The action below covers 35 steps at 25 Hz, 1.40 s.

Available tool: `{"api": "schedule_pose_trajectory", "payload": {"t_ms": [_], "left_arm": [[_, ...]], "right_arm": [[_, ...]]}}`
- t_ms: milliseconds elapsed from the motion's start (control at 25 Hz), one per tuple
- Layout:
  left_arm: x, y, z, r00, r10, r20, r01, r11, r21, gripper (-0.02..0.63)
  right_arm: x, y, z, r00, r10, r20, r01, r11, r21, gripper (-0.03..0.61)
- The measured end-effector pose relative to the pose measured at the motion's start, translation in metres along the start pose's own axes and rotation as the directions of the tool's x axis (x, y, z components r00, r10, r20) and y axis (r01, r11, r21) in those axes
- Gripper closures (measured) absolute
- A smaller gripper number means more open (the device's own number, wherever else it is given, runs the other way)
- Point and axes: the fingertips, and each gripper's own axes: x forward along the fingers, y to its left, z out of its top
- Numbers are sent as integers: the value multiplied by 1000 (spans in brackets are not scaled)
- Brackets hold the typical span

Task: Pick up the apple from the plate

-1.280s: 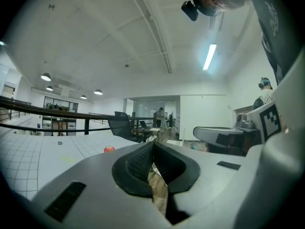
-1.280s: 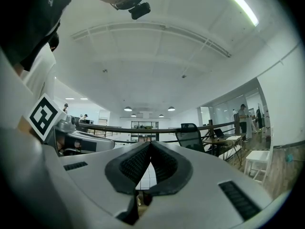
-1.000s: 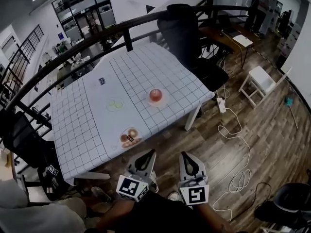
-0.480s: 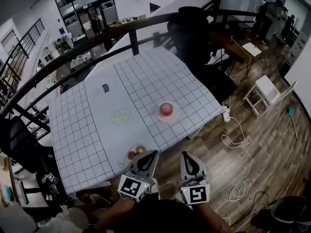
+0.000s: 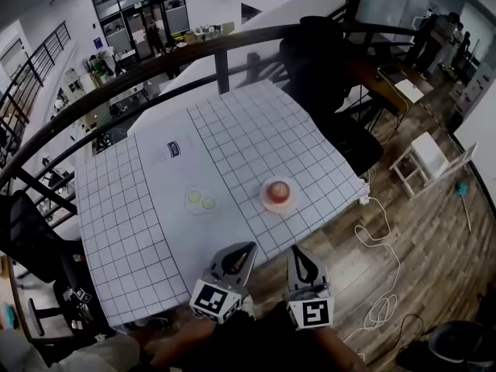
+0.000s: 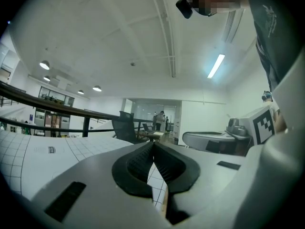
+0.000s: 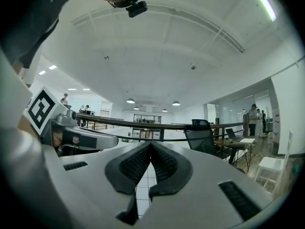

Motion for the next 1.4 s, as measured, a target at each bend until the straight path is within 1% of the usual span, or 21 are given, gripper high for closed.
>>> {"api": "schedule_pose_trajectory", "payload": {"t_ms": [160,320,440,560,640,760,920,1080,1280,1400], "left_arm": [[15,13,-5,1000,-3,-5,3,1000,-20,592],[35,31,-6,1000,21,-17,-21,999,-26,592],[52,40,-8,998,56,-30,-57,998,-17,592],[62,47,-6,994,105,-29,-105,994,-31,592],[71,54,-4,990,137,-17,-138,990,-38,592],[85,61,0,985,171,-18,-171,985,-27,592],[103,60,1,980,196,-26,-196,980,-22,592],[115,59,2,973,228,-31,-229,973,-25,592],[119,61,-1,969,242,-46,-243,970,-20,592],[115,74,-2,964,261,-45,-263,964,-39,592]], "right_arm": [[18,-8,-5,1000,1,-25,-1,1000,1,555],[42,-18,-16,998,27,-49,-26,1000,5,555],[61,-28,-23,996,73,-51,-73,997,5,555],[76,-36,-25,991,125,-51,-124,992,8,555],[89,-41,-23,986,162,-40,-162,987,7,555],[106,-50,-17,980,196,-13,-196,980,24,555],[116,-68,-19,975,222,-7,-222,974,47,555],[122,-83,-26,968,250,-5,-250,967,49,555],[130,-87,-35,960,280,-11,-279,958,62,555],[136,-85,-37,959,282,-14,-280,958,63,555]]}}
